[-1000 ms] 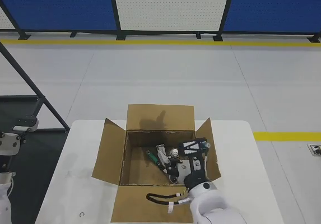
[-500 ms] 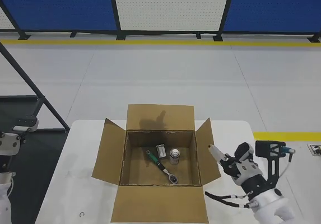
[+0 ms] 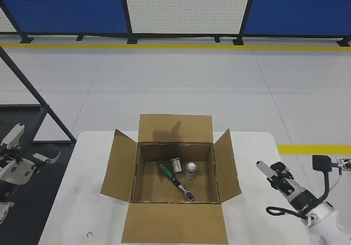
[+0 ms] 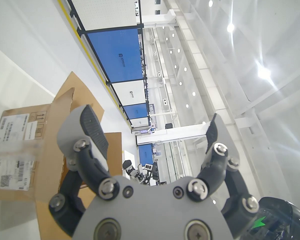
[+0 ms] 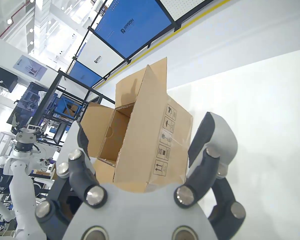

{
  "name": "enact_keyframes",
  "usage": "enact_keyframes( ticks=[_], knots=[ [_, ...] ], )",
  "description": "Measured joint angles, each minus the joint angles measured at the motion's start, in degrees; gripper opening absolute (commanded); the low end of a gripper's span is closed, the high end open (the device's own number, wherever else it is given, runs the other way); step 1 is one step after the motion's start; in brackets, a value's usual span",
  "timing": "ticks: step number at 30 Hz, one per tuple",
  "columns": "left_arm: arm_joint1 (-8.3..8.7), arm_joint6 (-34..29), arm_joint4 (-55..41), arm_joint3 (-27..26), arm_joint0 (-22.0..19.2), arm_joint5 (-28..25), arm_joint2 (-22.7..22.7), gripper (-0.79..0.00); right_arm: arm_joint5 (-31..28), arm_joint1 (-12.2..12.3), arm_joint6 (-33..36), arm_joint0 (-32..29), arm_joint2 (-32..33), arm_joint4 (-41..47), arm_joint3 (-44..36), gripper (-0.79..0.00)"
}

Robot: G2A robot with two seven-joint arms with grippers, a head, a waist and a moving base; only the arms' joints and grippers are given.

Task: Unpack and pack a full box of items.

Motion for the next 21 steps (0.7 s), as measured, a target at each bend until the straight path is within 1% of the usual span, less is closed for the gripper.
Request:
enact_keyframes(
  ticks=[6,9,12,14,17,21],
  knots=[
    [-0.01,0.08,0.03,0.06,0.03,-0.06,0.04,0.000,-0.04,0.00,-0.02,-0.05,-0.10,0.11,0.07,0.000],
    [0.15,1.46,1.66,0.54,0.36,0.45,2.16,0.000,-0.68,0.13,0.56,-0.24,-2.27,2.23,0.71,0.000],
    [0.70,-1.37,0.46,2.81,-0.84,5.44,4.08,0.000,-0.14,0.46,3.22,1.05,-4.61,4.25,1.59,0.000],
    [1.28,-3.52,1.44,5.24,-2.31,8.09,4.99,0.000,0.86,0.70,5.22,2.36,-6.46,4.93,2.31,0.000],
    [2.07,-6.94,3.59,8.86,-4.18,8.86,6.77,0.000,1.43,0.98,7.45,4.06,-9.12,6.11,3.08,0.000],
    [2.71,-10.72,2.43,12.24,-6.08,8.93,8.35,0.000,0.80,1.37,9.82,5.81,-11.79,8.24,3.58,0.000]
  ],
)
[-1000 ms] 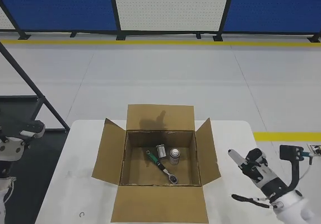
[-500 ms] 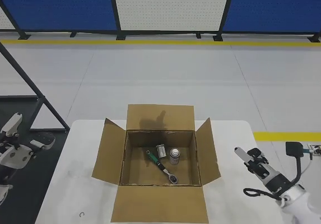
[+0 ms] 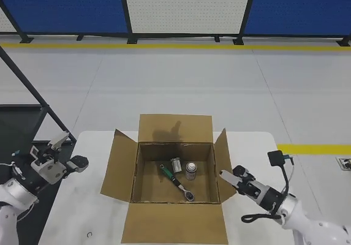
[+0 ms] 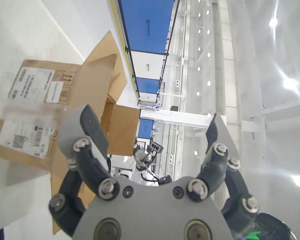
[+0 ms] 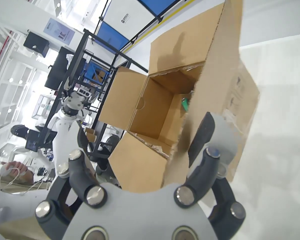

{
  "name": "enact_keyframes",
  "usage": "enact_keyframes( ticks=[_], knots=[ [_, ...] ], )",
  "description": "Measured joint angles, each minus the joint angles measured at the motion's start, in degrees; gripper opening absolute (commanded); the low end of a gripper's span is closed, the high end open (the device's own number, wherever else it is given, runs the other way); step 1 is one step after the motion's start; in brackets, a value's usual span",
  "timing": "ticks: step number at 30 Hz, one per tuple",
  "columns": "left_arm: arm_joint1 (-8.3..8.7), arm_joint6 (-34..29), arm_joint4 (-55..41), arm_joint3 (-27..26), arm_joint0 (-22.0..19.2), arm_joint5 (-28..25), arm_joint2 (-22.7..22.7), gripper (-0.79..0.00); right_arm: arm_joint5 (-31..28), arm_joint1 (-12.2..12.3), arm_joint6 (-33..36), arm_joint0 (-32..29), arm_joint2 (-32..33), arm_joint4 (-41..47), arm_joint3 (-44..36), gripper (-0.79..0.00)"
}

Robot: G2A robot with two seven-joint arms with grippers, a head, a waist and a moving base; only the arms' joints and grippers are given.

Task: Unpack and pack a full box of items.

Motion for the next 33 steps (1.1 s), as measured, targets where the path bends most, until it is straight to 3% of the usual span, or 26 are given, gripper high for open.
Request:
enact_keyframes(
  ticks=[17,25,33],
  knots=[
    [1.14,1.12,5.19,4.72,-6.44,-1.08,14.69,0.000,1.41,0.70,-2.03,7.11,-12.97,0.45,6.14,0.000],
    [0.85,3.36,4.44,4.40,-8.21,-1.02,21.67,0.000,2.11,0.83,-4.85,9.43,-15.65,2.76,12.83,0.000],
    [0.30,6.90,5.88,7.44,-10.63,-0.16,29.70,0.000,1.69,1.11,-6.41,10.66,-17.17,4.71,18.84,0.000]
  ],
)
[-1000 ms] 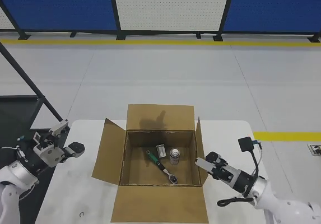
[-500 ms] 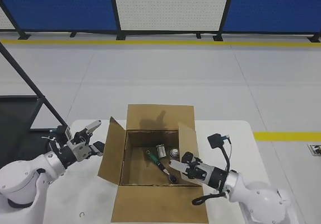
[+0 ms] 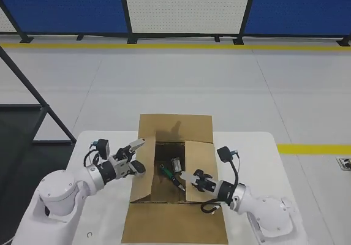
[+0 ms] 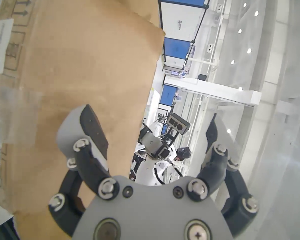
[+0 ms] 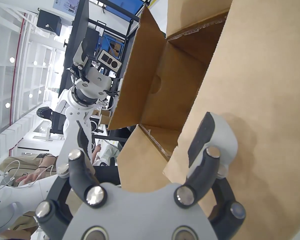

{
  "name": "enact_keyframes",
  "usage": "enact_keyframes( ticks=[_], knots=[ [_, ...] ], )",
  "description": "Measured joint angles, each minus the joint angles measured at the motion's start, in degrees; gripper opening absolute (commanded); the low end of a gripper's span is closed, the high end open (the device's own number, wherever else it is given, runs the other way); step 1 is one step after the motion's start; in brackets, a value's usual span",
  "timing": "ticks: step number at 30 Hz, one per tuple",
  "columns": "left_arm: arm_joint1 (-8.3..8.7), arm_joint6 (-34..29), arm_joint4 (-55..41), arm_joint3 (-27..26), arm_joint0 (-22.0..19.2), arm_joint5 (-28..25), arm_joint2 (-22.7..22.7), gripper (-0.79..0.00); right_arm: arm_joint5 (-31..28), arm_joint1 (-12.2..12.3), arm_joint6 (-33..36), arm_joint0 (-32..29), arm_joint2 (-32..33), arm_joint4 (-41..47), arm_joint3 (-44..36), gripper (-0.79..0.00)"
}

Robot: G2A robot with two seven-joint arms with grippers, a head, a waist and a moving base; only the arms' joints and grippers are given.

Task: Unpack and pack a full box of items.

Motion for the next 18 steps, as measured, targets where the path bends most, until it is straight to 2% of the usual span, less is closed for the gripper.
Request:
enact_keyframes(
  ticks=[6,18],
  knots=[
    [-0.14,1.96,3.79,0.65,-0.55,-0.94,4.48,0.000,-0.68,0.42,0.49,0.11,-0.48,0.70,1.81,0.000],
    [0.16,2.37,6.76,-0.38,0.54,-0.27,7.24,0.000,-1.81,1.36,3.26,0.55,-2.20,0.03,3.32,0.000]
  ],
)
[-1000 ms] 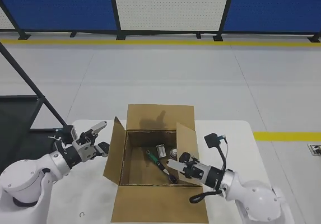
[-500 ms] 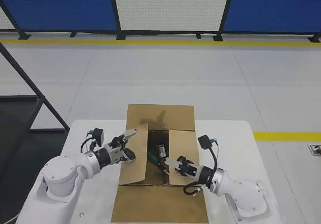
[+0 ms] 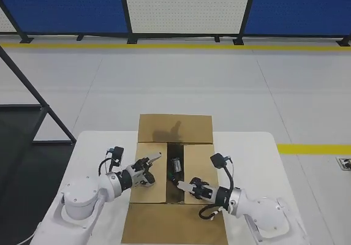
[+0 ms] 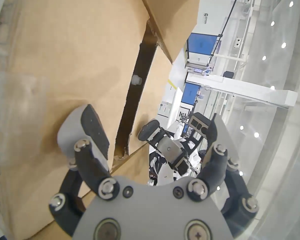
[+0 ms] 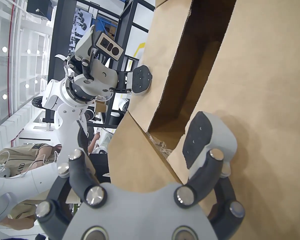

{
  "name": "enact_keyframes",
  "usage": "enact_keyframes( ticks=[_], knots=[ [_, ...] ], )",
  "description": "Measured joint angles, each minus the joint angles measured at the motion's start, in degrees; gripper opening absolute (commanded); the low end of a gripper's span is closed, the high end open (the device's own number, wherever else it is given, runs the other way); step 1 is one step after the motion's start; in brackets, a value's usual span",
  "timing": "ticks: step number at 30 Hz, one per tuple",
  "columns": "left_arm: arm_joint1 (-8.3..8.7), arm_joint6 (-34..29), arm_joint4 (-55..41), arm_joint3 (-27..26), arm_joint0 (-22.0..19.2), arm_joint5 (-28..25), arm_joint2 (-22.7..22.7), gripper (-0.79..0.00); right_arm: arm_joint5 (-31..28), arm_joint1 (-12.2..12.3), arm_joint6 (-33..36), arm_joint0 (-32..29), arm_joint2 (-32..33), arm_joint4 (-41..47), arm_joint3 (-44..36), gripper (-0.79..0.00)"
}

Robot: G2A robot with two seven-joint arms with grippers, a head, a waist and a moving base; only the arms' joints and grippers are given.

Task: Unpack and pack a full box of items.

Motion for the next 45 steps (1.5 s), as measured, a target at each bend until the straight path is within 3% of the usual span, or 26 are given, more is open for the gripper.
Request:
enact_keyframes(
  ticks=[10,25,31,37,45],
  knots=[
    [0.19,0.52,0.41,-0.63,0.25,-0.10,0.55,0.000,-0.11,0.59,-0.44,0.29,-0.96,0.28,-0.33,0.000],
    [0.42,1.78,-0.62,-1.79,0.33,-0.66,0.11,0.000,-2.41,2.42,-1.05,-5.99,4.05,2.92,-12.04,0.000],
    [0.71,2.87,-6.52,-6.84,0.20,-0.81,-5.47,0.000,-4.43,3.51,1.57,-10.61,8.43,6.24,-20.31,0.000],
    [1.70,2.49,-11.03,-11.84,1.22,0.87,-16.24,0.000,-4.72,4.08,3.22,-12.70,11.34,7.94,-23.60,0.000],
    [1.69,2.48,-10.94,-11.75,1.22,0.85,-15.45,0.000,-4.71,4.07,3.18,-12.66,11.28,7.91,-23.54,0.000]
  ],
)
